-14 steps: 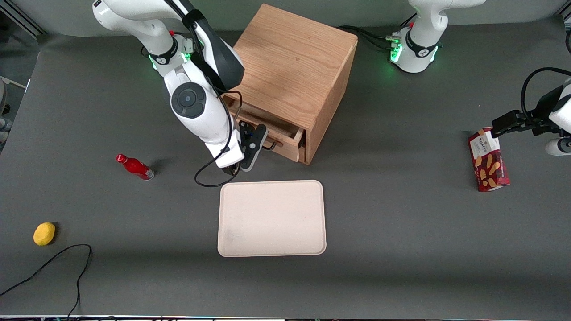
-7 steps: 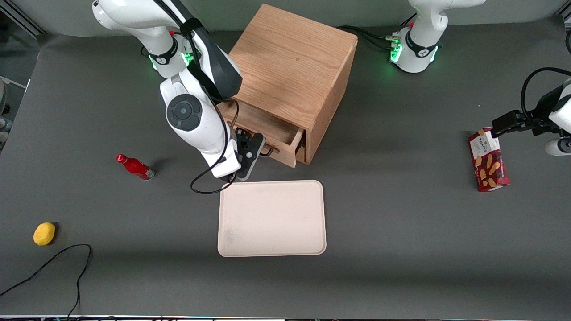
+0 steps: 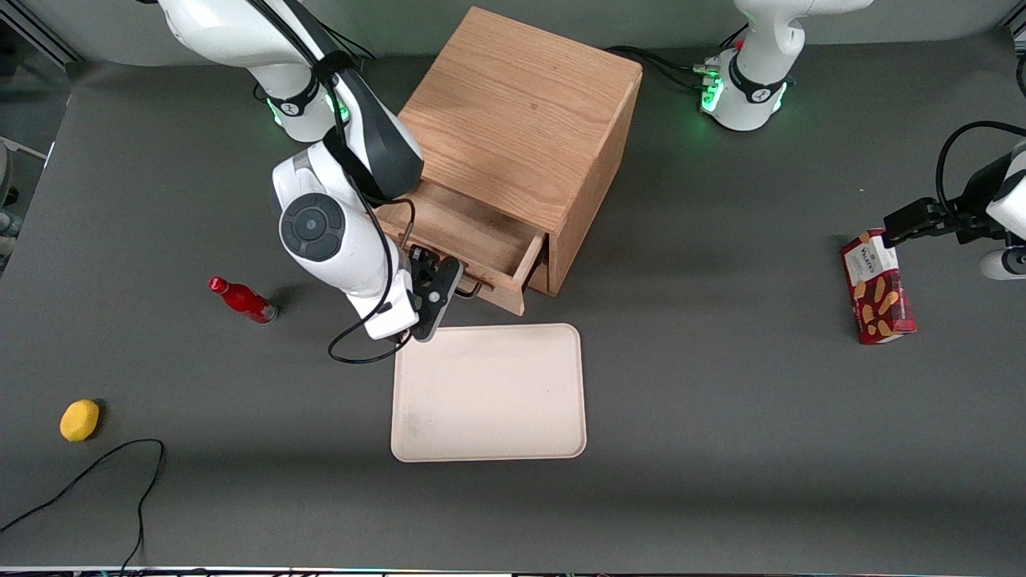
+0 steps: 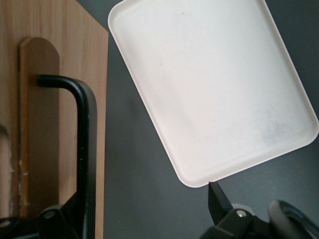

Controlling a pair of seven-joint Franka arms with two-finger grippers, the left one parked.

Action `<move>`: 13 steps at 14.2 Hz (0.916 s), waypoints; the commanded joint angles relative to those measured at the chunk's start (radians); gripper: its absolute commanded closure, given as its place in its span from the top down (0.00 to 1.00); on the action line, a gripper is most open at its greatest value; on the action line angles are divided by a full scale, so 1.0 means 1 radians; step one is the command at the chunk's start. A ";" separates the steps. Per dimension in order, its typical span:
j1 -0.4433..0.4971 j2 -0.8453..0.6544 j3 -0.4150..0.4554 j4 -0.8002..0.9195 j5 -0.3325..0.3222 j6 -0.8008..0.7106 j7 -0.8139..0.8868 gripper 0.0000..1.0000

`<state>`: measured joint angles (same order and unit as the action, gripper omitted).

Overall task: Open upper drawer
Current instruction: 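Pull the handle outward with the right gripper, sliding the drawer open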

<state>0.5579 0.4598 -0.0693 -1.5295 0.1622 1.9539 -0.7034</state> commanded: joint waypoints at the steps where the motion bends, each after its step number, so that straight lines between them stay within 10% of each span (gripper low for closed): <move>1: -0.030 0.033 -0.001 0.040 0.025 -0.023 -0.053 1.00; 13: -0.087 0.135 -0.001 0.219 0.065 -0.111 -0.097 1.00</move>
<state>0.4772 0.5434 -0.0699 -1.4057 0.1970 1.8914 -0.7708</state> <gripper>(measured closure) 0.000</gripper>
